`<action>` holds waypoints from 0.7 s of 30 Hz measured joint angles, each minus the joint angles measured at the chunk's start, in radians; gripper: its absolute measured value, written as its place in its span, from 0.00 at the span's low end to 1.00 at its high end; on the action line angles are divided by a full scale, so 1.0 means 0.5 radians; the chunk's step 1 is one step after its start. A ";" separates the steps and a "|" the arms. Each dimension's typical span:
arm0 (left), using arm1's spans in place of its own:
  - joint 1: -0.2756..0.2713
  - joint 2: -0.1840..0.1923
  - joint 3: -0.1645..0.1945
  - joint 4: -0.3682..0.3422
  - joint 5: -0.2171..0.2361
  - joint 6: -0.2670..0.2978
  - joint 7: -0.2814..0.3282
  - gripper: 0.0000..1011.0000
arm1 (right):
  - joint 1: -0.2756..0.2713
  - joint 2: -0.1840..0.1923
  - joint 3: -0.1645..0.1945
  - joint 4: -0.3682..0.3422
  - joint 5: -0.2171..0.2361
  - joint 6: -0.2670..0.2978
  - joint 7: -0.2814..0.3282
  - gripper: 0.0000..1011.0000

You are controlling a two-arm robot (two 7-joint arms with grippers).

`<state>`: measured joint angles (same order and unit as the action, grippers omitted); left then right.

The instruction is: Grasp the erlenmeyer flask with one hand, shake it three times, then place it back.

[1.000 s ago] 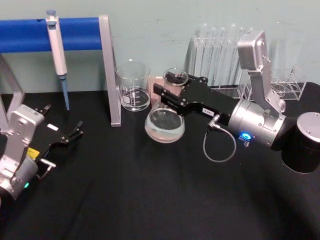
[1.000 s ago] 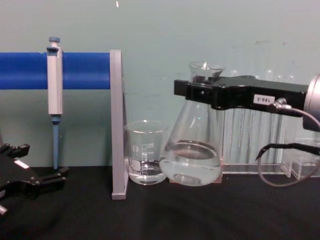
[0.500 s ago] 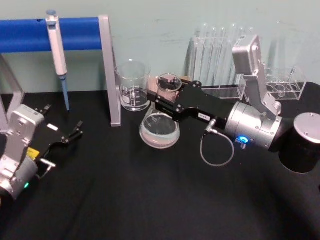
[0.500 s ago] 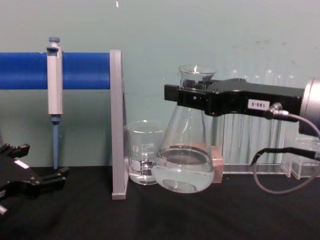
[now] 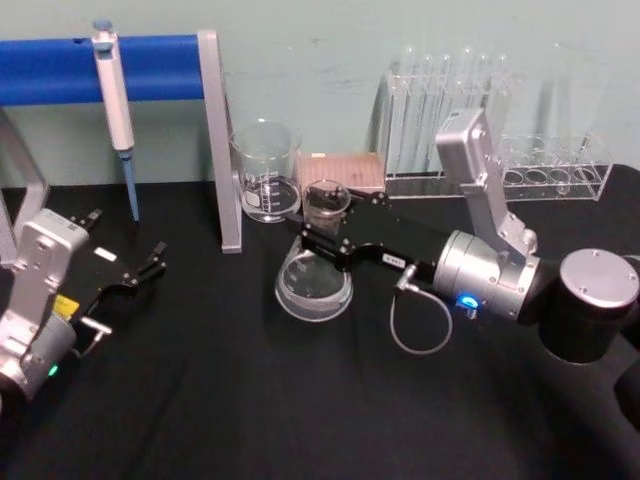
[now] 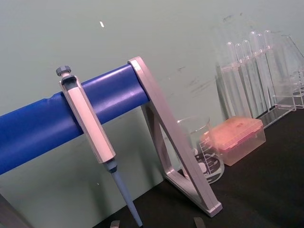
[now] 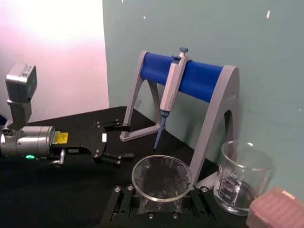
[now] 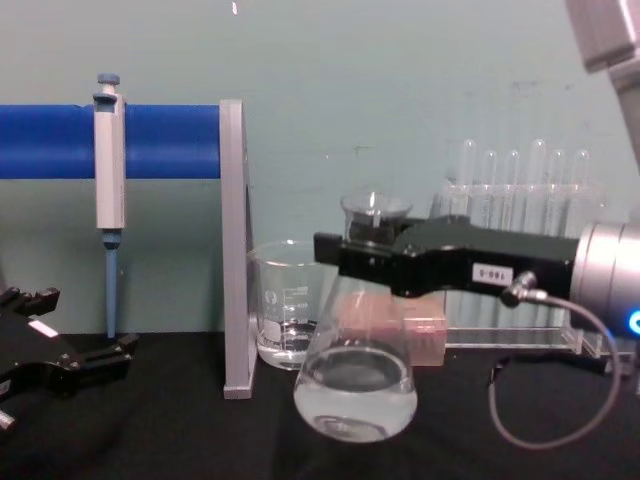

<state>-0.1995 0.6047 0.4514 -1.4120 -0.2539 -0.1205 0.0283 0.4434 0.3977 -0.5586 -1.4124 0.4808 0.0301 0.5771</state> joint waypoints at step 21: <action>0.000 0.000 0.000 0.000 0.000 0.000 0.000 0.99 | 0.003 -0.096 -0.030 0.244 -0.066 -0.082 0.023 0.45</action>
<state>-0.1995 0.6047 0.4514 -1.4120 -0.2539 -0.1205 0.0283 0.4450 0.3499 -0.5737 -1.2905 0.4475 -0.0109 0.5885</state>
